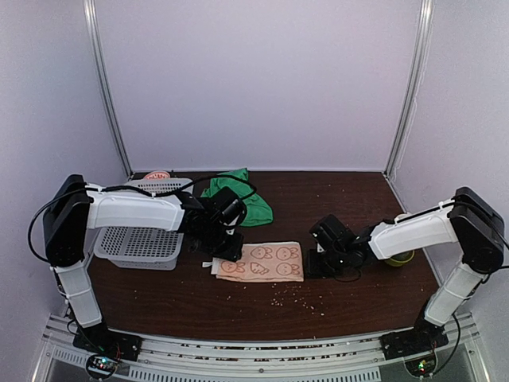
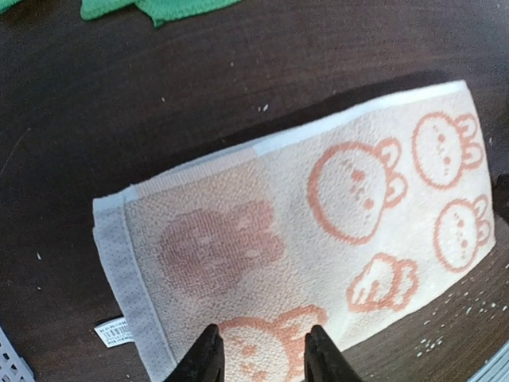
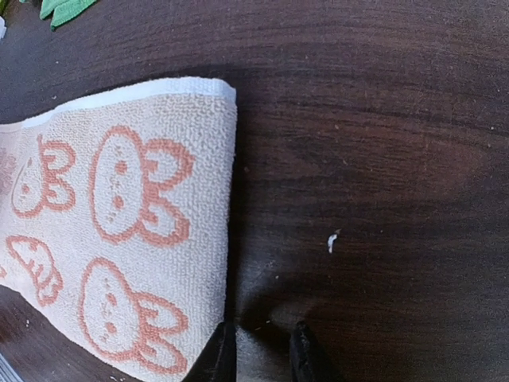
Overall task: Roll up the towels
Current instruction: Smooth out the towel at the center of the board.
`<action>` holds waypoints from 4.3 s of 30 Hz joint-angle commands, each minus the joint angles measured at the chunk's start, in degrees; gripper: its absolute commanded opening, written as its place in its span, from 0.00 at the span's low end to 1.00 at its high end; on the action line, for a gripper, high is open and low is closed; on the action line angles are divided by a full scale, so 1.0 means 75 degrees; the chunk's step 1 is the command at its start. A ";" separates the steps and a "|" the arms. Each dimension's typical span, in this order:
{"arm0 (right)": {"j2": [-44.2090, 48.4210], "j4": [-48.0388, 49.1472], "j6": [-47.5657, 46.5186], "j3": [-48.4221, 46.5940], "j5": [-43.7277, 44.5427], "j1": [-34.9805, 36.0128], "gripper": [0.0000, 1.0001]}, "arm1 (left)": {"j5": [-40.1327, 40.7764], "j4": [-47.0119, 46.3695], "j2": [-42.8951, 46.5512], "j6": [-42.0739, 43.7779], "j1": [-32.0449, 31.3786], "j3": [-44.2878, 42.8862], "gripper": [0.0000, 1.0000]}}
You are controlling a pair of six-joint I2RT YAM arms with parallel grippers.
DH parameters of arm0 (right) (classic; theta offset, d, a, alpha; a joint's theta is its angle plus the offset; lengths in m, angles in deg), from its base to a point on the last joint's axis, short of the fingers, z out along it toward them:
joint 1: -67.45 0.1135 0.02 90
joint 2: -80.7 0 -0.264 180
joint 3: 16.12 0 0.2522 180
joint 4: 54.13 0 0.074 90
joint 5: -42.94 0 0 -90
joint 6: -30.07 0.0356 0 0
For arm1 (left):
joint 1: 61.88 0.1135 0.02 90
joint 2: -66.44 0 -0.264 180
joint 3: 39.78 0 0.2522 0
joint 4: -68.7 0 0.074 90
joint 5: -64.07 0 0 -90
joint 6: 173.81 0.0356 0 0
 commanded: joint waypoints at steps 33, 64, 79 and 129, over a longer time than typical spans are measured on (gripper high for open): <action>-0.0293 0.1072 0.0868 0.0263 -0.0939 -0.0079 0.36 | -0.0684 -0.1563 -0.0480 0.0095 -0.0035 0.1590 0.37; 0.0255 0.1006 0.0648 0.0330 -0.0613 -0.0618 0.45 | -0.1569 -0.1420 -0.0966 0.0477 -0.0082 -0.0743 0.49; -0.0543 0.1367 0.0937 0.0217 -0.1583 -0.0654 0.29 | -0.1635 -0.1734 -0.1259 0.0317 -0.0186 -0.0109 0.46; -0.0716 -0.4635 -0.1714 -0.2074 0.4466 -0.0012 0.00 | -0.2963 -0.3518 -0.2063 -0.0531 -0.0305 -0.0938 0.43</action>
